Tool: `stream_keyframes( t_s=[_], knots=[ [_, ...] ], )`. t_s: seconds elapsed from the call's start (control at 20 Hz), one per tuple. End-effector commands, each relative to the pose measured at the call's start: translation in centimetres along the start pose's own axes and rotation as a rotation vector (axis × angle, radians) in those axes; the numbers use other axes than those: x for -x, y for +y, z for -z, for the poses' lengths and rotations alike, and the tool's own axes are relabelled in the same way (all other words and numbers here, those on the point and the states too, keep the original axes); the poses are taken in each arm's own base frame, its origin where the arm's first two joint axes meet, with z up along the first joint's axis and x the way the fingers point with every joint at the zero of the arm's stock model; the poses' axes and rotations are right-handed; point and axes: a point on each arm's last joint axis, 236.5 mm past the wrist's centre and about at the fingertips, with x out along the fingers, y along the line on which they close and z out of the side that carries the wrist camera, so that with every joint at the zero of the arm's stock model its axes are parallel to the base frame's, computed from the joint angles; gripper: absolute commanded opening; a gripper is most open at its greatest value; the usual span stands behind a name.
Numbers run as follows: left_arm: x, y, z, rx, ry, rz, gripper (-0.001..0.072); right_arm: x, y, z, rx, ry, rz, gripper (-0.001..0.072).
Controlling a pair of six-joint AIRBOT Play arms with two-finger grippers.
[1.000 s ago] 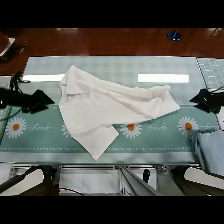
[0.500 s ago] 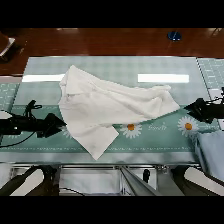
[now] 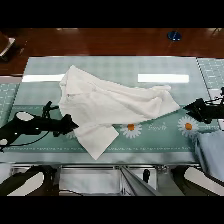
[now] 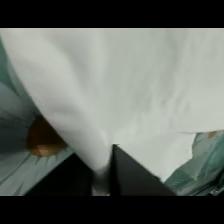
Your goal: Fold the shirts.
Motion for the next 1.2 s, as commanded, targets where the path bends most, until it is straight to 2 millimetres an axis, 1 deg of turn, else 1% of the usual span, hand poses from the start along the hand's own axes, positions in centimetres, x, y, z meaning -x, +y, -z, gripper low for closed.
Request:
stream_keyframes(
  t_s=[0.0,0.1,0.15,0.25,0.4,0.5,0.65,0.85,0.9,0.95,1.0,1.05,1.1,1.15],
  knots=[
    [-1.0,-2.2,-0.4,-0.034,-0.024,0.059,0.0021,0.0,-0.2,-0.3,-0.001,-0.014,0.009,0.0409],
    [-0.6,-3.2,-0.8,-0.053,-0.029,0.077,0.0021,0.0,-1.1,-0.9,-0.051,-0.039,0.043,0.0409],
    [-0.4,-3.7,-1.1,-0.063,-0.031,0.085,0.0021,-0.2,-1.3,-0.9,-0.076,-0.035,0.046,0.0408],
    [0.0,-4.6,-1.8,-0.081,-0.047,0.095,0.0021,-1.7,-0.9,-0.5,-0.049,0.001,0.053,0.0408],
    [0.5,-5.5,-2.4,-0.097,-0.057,0.108,0.0021,-3.7,-1.0,-1.2,-0.064,0.035,0.067,0.0409],
    [0.6,-5.7,-2.3,-0.1,-0.05,0.111,0.0021,-4.3,-1.3,-2.1,-0.095,0.046,0.068,0.0408],
    [0.5,-5.6,-2.3,-0.118,-0.051,0.111,0.0021,-5.5,-0.6,-2.6,-0.075,0.074,0.069,0.0408],
    [0.5,-5.6,-2.3,-0.118,-0.051,0.111,0.0021,-8.1,0.4,-1.8,-0.053,0.139,0.075,0.0407],
    [0.5,-5.6,-2.3,-0.118,-0.052,0.111,0.0021,-8.7,0.6,-1.4,-0.042,0.155,0.078,0.0357],
    [0.5,-5.6,-2.3,-0.118,-0.052,0.111,0.0021,-9.1,1.1,-0.9,-0.028,0.171,0.076,0.0231],
    [0.6,-5.6,-2.4,-0.118,-0.055,0.11,0.0021,-9.2,2.0,-0.6,0.01,0.181,0.065,0.0062],
    [0.7,-5.9,-2.8,-0.127,-0.066,0.112,0.0021,-9.1,3.2,-0.5,0.06,0.195,0.04,0.0019],
    [1.4,-6.5,-3.5,-0.156,-0.084,0.124,0.0021,-8.5,4.7,-0.8,0.09,0.207,0.014,0.0018],
    [2.8,-8.0,-4.8,-0.198,-0.112,0.149,0.0021,-7.1,6.8,-1.9,0.138,0.199,-0.012,0.0018]
  ],
)
